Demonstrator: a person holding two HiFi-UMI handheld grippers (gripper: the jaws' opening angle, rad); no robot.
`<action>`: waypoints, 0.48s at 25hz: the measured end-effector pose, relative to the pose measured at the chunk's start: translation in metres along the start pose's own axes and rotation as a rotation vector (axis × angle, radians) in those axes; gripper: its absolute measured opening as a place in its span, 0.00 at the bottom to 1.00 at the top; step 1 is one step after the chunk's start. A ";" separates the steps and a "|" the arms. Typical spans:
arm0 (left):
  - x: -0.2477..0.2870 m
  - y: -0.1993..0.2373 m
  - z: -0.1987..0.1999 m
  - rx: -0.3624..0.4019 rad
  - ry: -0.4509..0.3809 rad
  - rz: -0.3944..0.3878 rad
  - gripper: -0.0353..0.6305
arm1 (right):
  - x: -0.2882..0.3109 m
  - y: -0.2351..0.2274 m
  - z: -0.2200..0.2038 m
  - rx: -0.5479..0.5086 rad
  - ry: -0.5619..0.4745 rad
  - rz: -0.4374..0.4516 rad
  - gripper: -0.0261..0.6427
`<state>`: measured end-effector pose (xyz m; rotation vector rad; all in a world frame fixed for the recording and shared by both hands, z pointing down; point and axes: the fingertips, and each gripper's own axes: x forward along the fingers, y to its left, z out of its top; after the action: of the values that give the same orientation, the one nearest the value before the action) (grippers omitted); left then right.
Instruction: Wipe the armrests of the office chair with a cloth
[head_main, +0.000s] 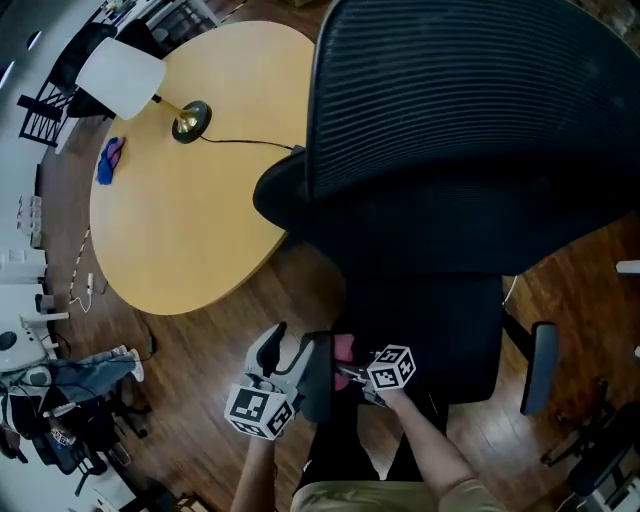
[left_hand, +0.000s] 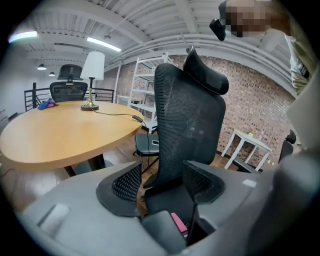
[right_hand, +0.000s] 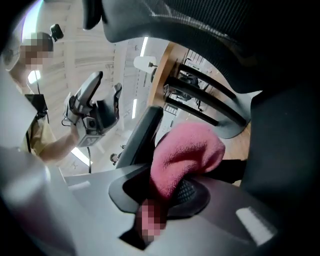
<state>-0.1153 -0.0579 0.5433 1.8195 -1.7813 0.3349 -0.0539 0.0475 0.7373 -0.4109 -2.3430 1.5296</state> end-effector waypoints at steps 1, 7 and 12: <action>0.001 0.005 -0.002 -0.008 -0.003 0.001 0.42 | 0.002 -0.007 0.002 -0.004 -0.009 -0.010 0.13; 0.005 0.014 -0.030 -0.023 0.019 0.012 0.42 | 0.007 -0.078 -0.013 -0.051 0.090 -0.216 0.14; 0.010 0.022 -0.044 -0.008 0.024 0.010 0.42 | 0.010 -0.123 -0.013 -0.038 0.154 -0.281 0.14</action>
<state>-0.1265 -0.0409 0.5895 1.7943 -1.7733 0.3512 -0.0663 0.0148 0.8568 -0.1899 -2.2041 1.2787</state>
